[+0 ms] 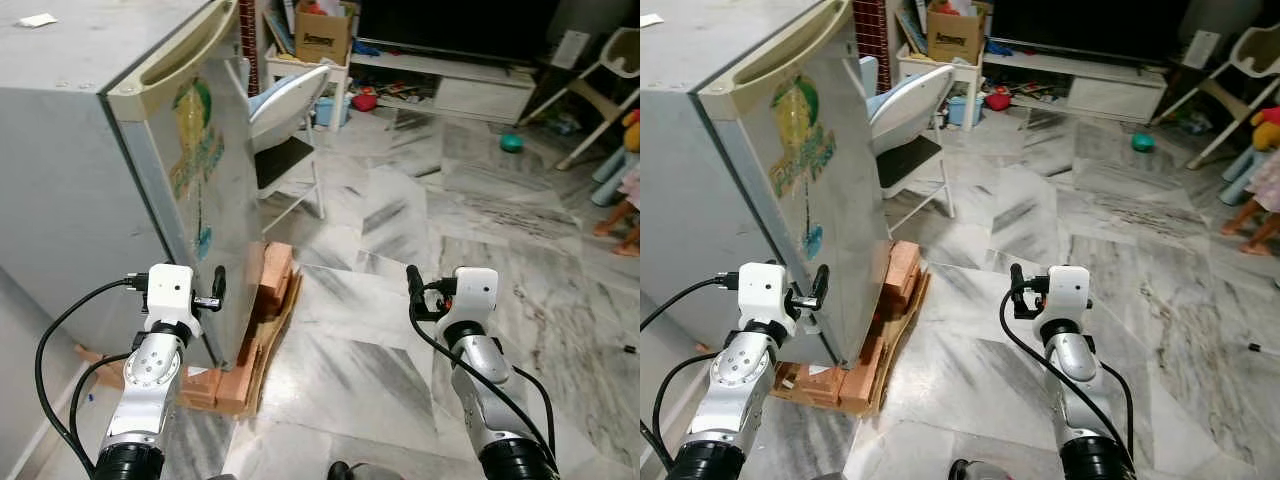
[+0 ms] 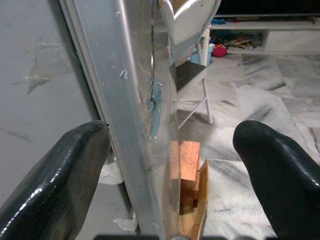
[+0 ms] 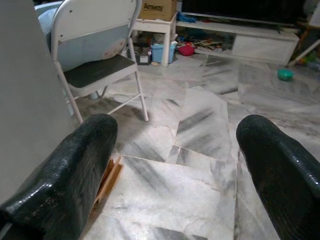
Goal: Restocking fridge
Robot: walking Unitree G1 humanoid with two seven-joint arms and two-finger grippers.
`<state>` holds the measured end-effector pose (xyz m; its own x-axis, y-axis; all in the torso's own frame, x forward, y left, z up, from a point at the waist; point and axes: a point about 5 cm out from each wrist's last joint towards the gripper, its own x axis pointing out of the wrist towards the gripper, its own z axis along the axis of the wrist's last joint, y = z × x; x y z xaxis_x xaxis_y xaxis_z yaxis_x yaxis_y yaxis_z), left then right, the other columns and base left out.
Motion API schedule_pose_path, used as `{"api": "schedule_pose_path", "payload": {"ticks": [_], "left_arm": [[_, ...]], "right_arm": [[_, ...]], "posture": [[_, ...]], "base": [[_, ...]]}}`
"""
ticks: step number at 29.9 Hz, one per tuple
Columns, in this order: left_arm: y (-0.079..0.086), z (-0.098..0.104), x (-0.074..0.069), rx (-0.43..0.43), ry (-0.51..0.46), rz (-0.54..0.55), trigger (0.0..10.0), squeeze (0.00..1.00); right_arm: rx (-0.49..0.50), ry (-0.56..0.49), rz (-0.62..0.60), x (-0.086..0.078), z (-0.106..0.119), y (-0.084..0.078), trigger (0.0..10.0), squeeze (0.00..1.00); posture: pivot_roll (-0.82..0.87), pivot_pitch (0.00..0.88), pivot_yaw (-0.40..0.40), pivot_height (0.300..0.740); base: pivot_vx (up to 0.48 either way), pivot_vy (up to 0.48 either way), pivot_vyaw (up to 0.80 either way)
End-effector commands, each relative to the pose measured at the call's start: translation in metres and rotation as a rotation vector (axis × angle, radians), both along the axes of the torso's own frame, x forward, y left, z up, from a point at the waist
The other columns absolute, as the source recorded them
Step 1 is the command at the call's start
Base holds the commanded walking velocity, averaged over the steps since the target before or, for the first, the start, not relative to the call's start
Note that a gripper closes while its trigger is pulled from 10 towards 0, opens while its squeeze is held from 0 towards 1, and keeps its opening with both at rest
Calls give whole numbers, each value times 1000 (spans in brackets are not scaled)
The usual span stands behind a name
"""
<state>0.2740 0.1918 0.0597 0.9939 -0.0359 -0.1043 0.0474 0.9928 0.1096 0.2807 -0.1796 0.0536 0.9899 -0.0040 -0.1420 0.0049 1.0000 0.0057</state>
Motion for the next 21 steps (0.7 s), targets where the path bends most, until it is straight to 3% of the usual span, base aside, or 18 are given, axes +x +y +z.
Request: {"api": "schedule_pose_path", "payload": {"ticks": [1, 10, 21], "left_arm": [[0, 1, -2, -5, -13, -14, 10000, 0], [1, -1, -3, -15, -9, 9, 10000, 0], [2, 0, 5, -1, -10, 41, 10000, 0]], "right_arm": [[-21, -15, 10, 1, 5, -2, 10000, 0], [-30, -20, 33, 1, 6, 2, 10000, 0], [-20, -10, 23, 0, 5, 0, 10000, 0]], "posture": [[28, 0, -63, 740], [28, 0, -72, 740], [20, 0, -71, 740]], "base": [[0, 0, 0], [0, 0, 0], [0, 0, 0]]}}
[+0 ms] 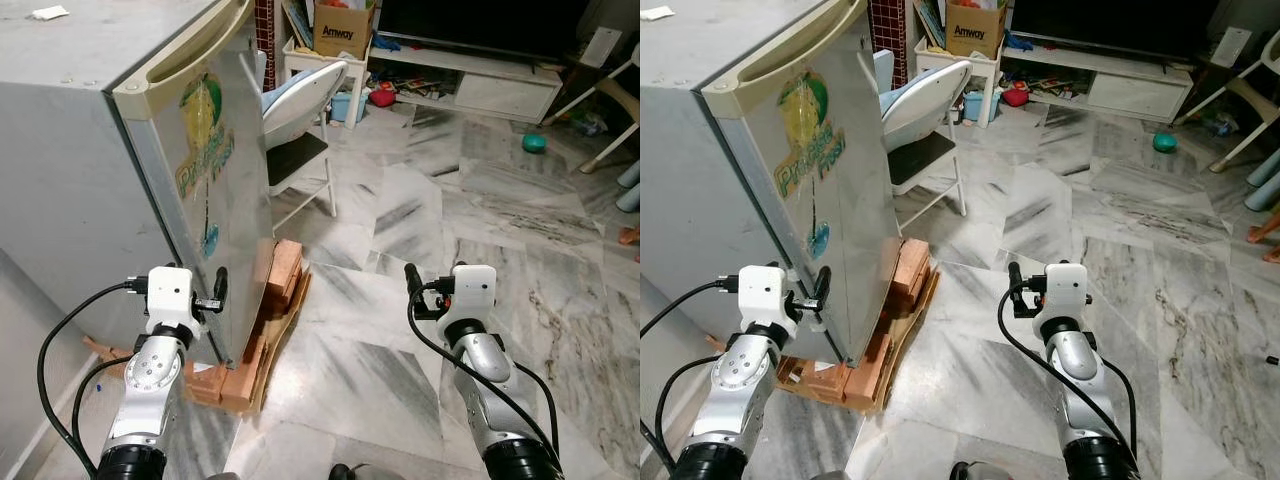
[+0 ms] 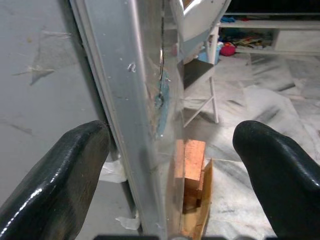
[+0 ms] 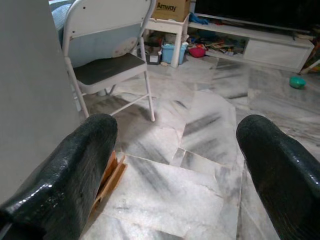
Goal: Restocking fridge
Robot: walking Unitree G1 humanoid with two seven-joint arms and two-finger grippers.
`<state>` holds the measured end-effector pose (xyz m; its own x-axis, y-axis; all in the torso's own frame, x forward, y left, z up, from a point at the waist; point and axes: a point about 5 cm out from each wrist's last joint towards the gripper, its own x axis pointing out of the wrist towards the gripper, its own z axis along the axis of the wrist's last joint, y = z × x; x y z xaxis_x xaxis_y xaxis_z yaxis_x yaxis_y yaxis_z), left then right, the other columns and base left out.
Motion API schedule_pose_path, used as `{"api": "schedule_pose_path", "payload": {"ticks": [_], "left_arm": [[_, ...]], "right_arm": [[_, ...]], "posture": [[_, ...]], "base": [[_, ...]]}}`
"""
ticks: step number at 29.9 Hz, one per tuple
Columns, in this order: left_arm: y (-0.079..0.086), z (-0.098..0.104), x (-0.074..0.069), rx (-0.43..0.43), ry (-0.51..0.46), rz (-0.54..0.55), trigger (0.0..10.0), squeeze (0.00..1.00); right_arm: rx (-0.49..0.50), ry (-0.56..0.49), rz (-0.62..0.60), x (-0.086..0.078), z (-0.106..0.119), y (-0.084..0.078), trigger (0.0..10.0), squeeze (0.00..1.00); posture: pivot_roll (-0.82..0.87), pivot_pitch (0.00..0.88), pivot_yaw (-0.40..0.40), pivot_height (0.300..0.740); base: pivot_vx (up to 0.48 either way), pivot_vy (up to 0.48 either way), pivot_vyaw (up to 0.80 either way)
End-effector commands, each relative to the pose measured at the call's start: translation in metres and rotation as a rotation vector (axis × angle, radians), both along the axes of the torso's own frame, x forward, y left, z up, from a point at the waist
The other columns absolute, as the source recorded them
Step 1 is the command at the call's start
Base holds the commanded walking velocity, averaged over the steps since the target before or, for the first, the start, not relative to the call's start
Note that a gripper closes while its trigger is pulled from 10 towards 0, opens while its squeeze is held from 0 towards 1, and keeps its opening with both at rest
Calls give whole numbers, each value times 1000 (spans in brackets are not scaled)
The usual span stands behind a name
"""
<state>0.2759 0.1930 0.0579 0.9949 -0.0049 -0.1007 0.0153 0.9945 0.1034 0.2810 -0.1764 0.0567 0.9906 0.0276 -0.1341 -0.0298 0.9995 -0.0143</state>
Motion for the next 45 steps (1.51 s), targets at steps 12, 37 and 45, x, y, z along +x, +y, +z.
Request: {"api": "schedule_pose_path", "payload": {"ticks": [12, 37, 45], "left_arm": [[9, 6, 27, 51, 4, 7, 10000, 0], [-2, 38, 73, 85, -74, -20, 10000, 0], [-68, 60, 85, 53, -161, -281, 10000, 0]], "right_arm": [[-26, 14, -4, -9, 3, -12, 10000, 0], [-107, 122, 4, -24, -6, -22, 10000, 0], [-141, 246, 9, -31, -24, -24, 10000, 0]], "posture": [[-27, 29, -92, 740], [-60, 41, -104, 740], [-52, 37, -99, 740]], "base": [[0, 0, 0], [0, 0, 0], [0, 0, 0]]}}
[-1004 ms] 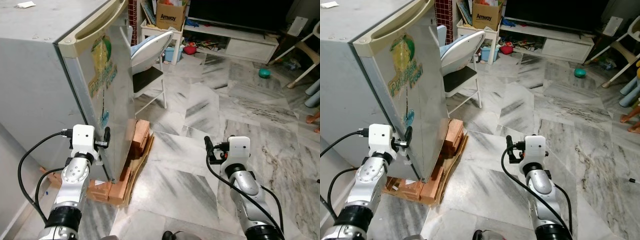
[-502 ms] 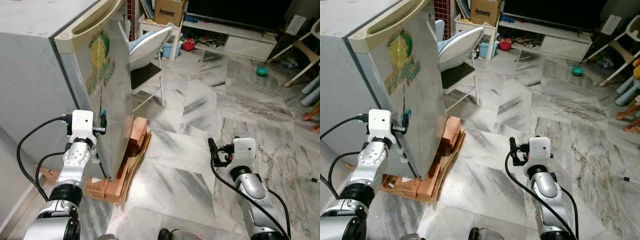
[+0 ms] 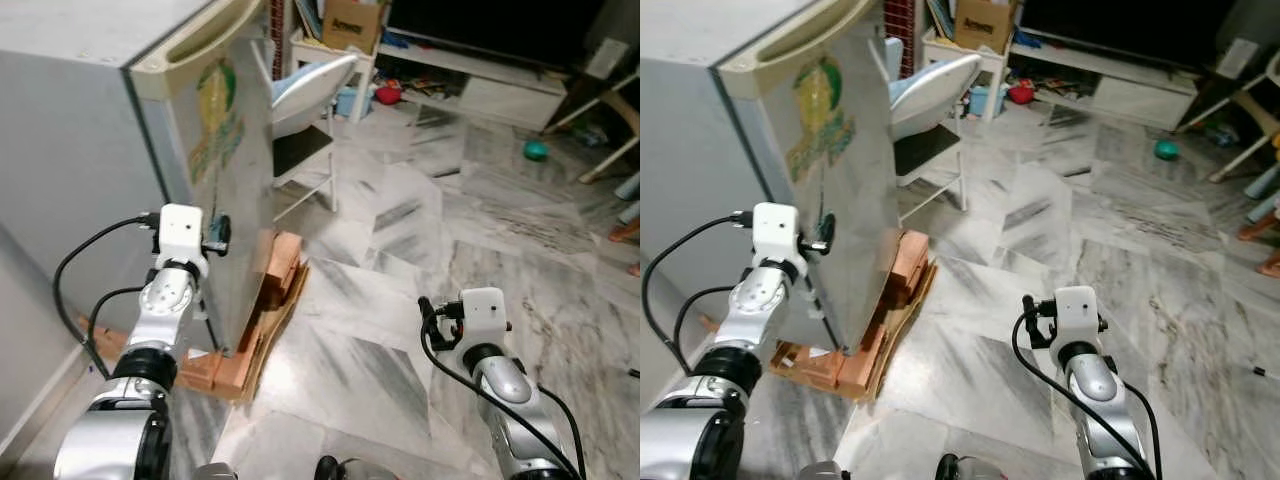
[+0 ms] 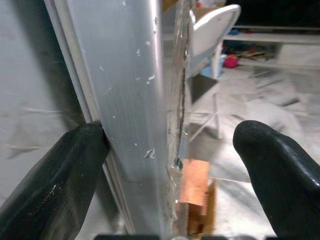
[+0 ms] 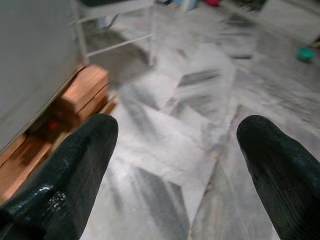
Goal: Restocking fridge
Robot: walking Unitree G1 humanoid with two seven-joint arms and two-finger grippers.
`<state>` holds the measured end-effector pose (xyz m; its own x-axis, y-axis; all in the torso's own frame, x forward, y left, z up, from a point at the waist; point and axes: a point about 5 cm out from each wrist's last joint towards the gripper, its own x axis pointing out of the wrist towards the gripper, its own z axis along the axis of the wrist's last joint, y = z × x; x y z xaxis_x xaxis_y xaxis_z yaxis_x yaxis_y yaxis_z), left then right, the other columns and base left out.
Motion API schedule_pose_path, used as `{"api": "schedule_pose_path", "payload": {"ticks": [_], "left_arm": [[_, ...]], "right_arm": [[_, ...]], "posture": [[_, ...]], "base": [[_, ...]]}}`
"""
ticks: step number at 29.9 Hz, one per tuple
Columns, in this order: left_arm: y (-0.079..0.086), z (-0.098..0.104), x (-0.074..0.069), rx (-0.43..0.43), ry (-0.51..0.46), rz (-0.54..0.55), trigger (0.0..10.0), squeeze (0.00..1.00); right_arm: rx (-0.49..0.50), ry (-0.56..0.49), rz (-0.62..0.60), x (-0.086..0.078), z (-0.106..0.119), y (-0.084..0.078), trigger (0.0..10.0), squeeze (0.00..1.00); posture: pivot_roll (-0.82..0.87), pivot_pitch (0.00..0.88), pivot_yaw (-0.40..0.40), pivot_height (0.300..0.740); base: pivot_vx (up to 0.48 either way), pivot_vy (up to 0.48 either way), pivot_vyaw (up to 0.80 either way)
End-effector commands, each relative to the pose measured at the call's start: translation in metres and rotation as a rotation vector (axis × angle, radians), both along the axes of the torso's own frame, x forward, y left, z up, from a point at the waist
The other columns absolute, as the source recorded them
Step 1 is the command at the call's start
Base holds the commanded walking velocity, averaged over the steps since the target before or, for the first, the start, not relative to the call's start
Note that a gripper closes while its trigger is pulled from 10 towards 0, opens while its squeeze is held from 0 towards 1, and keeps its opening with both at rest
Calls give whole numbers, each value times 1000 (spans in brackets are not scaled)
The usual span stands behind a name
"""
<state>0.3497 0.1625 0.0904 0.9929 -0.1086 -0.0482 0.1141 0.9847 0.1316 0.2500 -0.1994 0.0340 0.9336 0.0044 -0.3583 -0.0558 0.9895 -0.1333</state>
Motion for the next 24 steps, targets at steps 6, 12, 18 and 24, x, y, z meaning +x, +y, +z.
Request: {"api": "schedule_pose_path", "payload": {"ticks": [6, 12, 18, 24], "left_arm": [[-123, 52, -3, -14, -196, -549, 10000, 0], [-172, 66, -28, -57, -234, -812, 10000, 0], [-124, 66, -3, -51, -212, -634, 10000, 0], [-79, 57, -1, -33, -182, -525, 10000, 0]], "right_arm": [[-22, 95, 33, 0, -10, 4, 10000, 0], [-3, 181, 71, -3, -21, 9, 10000, 0], [10, 192, 86, 0, -23, 14, 10000, 0], [14, 157, 81, 5, -20, 17, 10000, 0]], "posture": [[-44, 27, -93, 740], [-41, 14, -82, 740], [-26, 3, -77, 740], [-3, 0, -71, 740]], "base": [[0, 0, 0], [0, 0, 0], [0, 0, 0], [0, 0, 0]]}}
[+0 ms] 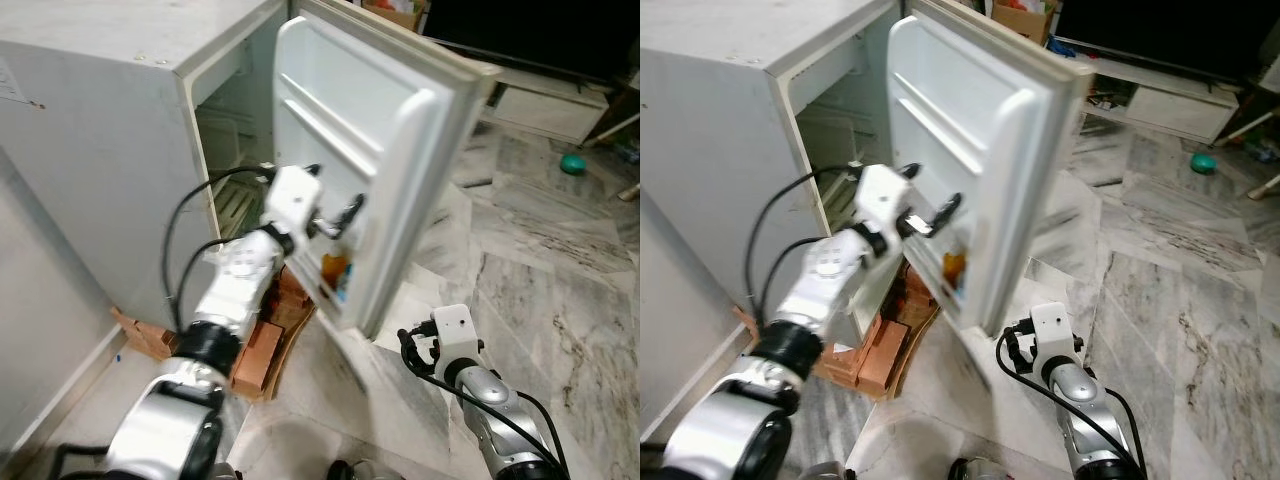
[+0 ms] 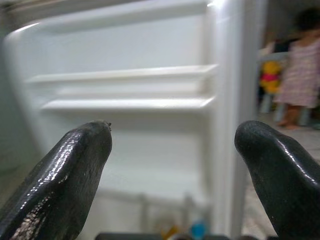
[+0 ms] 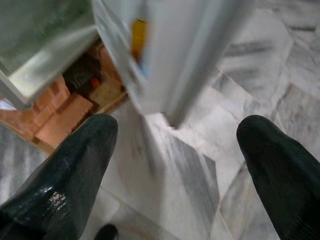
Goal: Restocking fridge
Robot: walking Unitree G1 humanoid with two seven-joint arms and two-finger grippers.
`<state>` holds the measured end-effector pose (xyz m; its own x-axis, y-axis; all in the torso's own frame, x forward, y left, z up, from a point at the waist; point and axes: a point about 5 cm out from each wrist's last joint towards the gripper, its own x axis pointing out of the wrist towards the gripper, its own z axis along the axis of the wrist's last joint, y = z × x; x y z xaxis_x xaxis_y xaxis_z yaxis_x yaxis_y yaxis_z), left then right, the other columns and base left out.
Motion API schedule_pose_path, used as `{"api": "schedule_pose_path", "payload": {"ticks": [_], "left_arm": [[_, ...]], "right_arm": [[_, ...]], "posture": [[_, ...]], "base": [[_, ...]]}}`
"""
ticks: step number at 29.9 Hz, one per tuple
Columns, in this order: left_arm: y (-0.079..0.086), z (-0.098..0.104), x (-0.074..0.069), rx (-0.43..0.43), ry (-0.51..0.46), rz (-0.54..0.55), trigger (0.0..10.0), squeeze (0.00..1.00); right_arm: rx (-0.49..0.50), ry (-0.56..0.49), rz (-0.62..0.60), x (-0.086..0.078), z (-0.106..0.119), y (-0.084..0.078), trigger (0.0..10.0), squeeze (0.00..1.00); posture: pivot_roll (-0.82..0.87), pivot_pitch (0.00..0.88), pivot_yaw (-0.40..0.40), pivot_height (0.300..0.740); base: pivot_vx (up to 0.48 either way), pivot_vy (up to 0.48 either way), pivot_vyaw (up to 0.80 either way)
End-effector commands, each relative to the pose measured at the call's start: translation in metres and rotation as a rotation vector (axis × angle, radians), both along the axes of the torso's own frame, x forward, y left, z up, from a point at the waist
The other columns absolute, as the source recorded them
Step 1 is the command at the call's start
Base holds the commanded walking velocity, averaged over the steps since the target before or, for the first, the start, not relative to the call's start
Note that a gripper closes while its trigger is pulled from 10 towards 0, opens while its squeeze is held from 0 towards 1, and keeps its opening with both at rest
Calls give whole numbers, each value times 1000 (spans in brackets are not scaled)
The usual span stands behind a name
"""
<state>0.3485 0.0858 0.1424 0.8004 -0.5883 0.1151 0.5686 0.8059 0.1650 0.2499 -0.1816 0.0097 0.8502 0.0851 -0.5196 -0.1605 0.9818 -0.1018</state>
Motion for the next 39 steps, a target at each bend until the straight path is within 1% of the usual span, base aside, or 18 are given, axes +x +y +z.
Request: {"api": "schedule_pose_path", "payload": {"ticks": [1, 4, 5, 9, 10, 13, 15, 18, 19, 20, 23, 26, 28, 31, 32, 35, 37, 39], "left_arm": [[3, 1, -2, -6, -8, 12, 10000, 0], [16, -9, -10, -5, 12, 46, 10000, 0], [24, -16, -17, -11, 33, 73, 10000, 0], [49, -35, -33, -14, 97, 157, 10000, 0], [49, -35, -33, -14, 97, 157, 10000, 0], [79, -53, -54, 22, 145, 241, 10000, 0], [92, -58, -63, 44, 163, 287, 10000, 0], [97, -59, -67, 56, 169, 311, 10000, 0], [103, -62, -70, 97, 165, 327, 10000, 0], [105, -63, -72, 111, 167, 335, 10000, 0], [111, -68, -76, 124, 185, 368, 10000, 0], [117, -65, -79, 120, 181, 411, 10000, 0], [118, -64, -82, 97, 183, 428, 10000, 0], [118, -68, -82, 102, 193, 439, 10000, 0], [115, -70, -82, 105, 194, 442, 10000, 0], [113, -69, -82, 101, 194, 443, 10000, 0], [113, -68, -82, 99, 195, 446, 10000, 0], [112, -69, -82, 95, 198, 448, 10000, 0]], "right_arm": [[3, -42, -10, 6, 6, 0, 10000, 0], [18, -94, -33, 10, 13, 1, 10000, 0], [35, -140, -43, 13, 20, 2, 10000, 0], [77, -210, -49, 22, 31, 7, 10000, 0], [77, -210, -49, 22, 31, 7, 10000, 0], [166, -254, -41, 28, 41, 15, 10000, 0], [182, -267, -32, 30, 45, 17, 10000, 0], [188, -267, -24, 32, 45, 19, 10000, 0], [197, -271, -11, 33, 46, 23, 10000, 0], [201, -276, -4, 34, 48, 25, 10000, 0], [219, -283, 11, 35, 50, 29, 10000, 0], [209, -313, 28, 38, 58, 30, 10000, 0], [177, -338, 51, 39, 61, 29, 10000, 0], [151, -345, 12, 41, 59, 28, 10000, 0], [127, -363, 19, 42, 61, 30, 10000, 0], [144, -358, 8, 43, 61, 32, 10000, 0], [165, -380, -11, 43, 62, 32, 10000, 0], [151, -337, 15, 42, 59, 34, 10000, 0]], "posture": [[0, 0, -71, 740], [7, 0, -74, 740], [7, 0, -74, 740], [15, 0, -71, 740], [15, 0, -71, 740], [31, 0, -73, 740], [41, 0, -76, 740], [49, 0, -82, 740], [58, 3, -85, 740], [58, 13, -85, 740], [65, 10, -79, 740], [68, 15, -75, 740], [62, 14, -78, 740], [60, 0, -82, 740], [58, 0, -83, 740], [58, 0, -83, 740], [58, 0, -83, 740], [59, 0, -83, 740]], "base": [[0, 0, 0], [0, -160, 0], [0, -322, 0], [0, -419, 0], [0, -439, 0], [0, -449, 0], [0, -439, 0], [0, -430, 0], [0, -424, 0], [0, -420, 0], [270, -394, 0], [315, -358, 0], [360, -313, 0], [405, -252, 0], [458, 0, 0], [462, 0, 0], [472, 0, 0], [480, 0, 0]]}}
